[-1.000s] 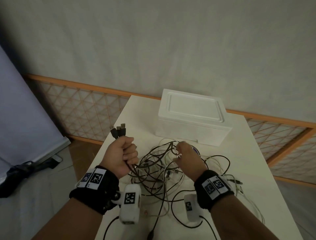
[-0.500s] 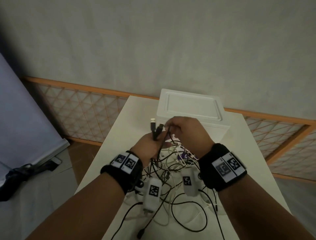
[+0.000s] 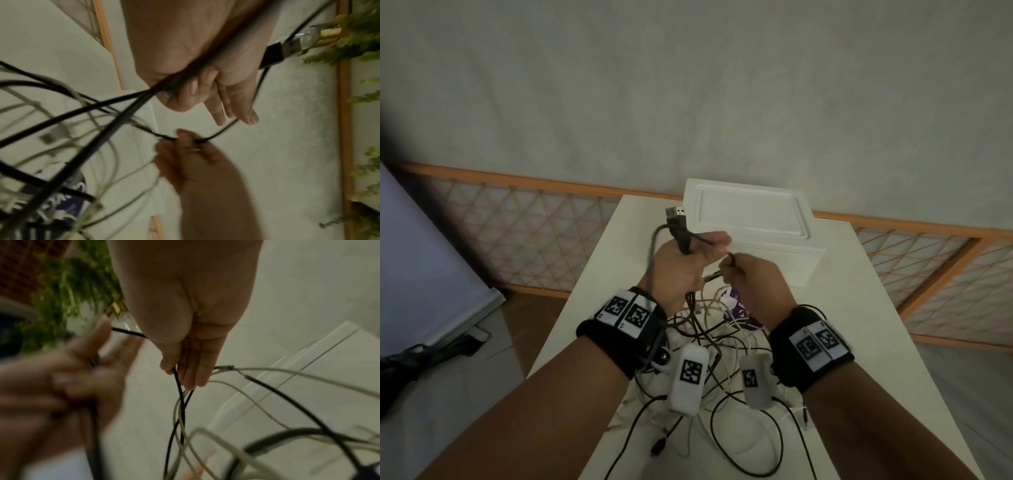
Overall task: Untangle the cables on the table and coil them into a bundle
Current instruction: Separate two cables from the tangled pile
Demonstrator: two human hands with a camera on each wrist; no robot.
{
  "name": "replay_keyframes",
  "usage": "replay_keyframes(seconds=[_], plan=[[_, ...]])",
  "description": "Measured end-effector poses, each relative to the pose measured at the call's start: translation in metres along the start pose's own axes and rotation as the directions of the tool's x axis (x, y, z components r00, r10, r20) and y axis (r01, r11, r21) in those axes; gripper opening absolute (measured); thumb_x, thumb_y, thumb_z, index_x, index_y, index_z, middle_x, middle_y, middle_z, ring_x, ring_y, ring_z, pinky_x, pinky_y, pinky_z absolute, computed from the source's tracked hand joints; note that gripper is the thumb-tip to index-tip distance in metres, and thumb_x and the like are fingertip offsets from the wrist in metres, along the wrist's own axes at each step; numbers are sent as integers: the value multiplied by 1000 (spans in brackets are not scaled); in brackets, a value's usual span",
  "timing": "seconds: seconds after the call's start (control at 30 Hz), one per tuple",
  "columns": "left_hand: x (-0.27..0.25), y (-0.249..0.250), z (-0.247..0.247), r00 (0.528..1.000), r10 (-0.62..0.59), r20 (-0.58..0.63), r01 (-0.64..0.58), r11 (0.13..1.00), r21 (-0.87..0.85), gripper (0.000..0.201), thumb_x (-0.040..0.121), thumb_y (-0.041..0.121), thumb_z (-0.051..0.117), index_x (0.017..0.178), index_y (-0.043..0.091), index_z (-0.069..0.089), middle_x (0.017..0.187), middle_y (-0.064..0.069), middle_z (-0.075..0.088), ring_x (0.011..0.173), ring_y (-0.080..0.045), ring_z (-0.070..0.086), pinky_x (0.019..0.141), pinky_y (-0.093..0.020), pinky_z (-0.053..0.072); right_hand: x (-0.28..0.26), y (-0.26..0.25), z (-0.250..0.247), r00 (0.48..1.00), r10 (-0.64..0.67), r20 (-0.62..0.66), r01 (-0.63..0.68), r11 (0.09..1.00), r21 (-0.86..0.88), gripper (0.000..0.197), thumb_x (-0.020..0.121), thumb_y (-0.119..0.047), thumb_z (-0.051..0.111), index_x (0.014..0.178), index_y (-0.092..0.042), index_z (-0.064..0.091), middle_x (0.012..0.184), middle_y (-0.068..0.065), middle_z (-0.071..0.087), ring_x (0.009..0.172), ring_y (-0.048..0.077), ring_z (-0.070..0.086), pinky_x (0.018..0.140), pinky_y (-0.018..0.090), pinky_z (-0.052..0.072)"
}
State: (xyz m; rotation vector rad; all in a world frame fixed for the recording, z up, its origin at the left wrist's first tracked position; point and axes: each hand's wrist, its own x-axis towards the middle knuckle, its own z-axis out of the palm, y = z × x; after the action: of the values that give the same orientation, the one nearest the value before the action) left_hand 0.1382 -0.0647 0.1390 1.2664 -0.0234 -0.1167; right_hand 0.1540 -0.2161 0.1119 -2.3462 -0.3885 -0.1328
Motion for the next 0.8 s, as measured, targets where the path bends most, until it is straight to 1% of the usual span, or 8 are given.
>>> replay_keyframes(seconds=[0.1,0.2,0.3,0.37,0.43,0.53,0.63,0.8], plan=[[6,-18,-9,1000,-17,-23,21,983,184,29,84,2,68,110,12,70,83,10,71,54,0,54,46,-16,34,8,-19,-18,983,-82,-167,101,989,109,19,87,1,52,88,-13,65,73,-4,66,67,11,62,67,25,51],[14,-32,-17,991,-56,-119,97,919,381,23,85,18,72,103,4,72,55,15,61,53,0,53,50,-13,38,14,-42,-31,937,-158,-311,240,940,243,18,90,-5,52,91,-17,66,76,1,68,72,18,66,72,36,56],[19,-40,-31,974,-128,-189,218,768,603,44,81,46,70,99,6,71,66,-1,60,59,-16,50,60,-28,39,18,-55,-49,882,-66,-467,312,824,473,20,84,-15,54,85,-32,64,77,8,68,73,27,65,72,41,54],[19,-40,-36,967,-143,-212,244,766,595,46,81,48,70,97,5,71,58,1,52,52,-17,41,54,-29,34,17,-55,-55,858,9,-514,313,784,537,22,83,-10,59,87,-32,62,79,7,68,73,22,65,71,40,56],[20,-37,-36,965,-124,-233,224,850,477,39,80,42,74,94,7,73,44,10,41,45,-14,32,48,-27,28,17,-46,-46,887,34,-460,234,825,514,24,83,-13,65,90,-35,59,84,3,69,73,16,67,71,37,57],[19,-27,-24,977,-64,-203,118,956,269,21,83,31,73,86,10,73,41,13,35,45,-12,28,46,-26,26,13,-31,-12,986,41,-164,12,950,314,23,82,-14,71,93,-29,58,79,-1,69,68,16,66,71,42,56],[16,-20,-15,982,1,-189,30,987,160,16,88,23,68,81,10,71,47,11,45,44,-8,32,43,-22,28,6,-26,12,994,109,-13,-93,902,421,17,87,-13,66,93,-27,57,78,8,70,60,19,63,63,41,57],[9,-13,-8,990,36,-134,-36,999,4,25,89,17,65,110,5,70,83,-4,69,49,0,55,41,-12,38,3,-24,18,1000,-10,13,7,970,244,17,85,-14,67,101,-11,62,91,3,71,81,16,66,75,39,56]])
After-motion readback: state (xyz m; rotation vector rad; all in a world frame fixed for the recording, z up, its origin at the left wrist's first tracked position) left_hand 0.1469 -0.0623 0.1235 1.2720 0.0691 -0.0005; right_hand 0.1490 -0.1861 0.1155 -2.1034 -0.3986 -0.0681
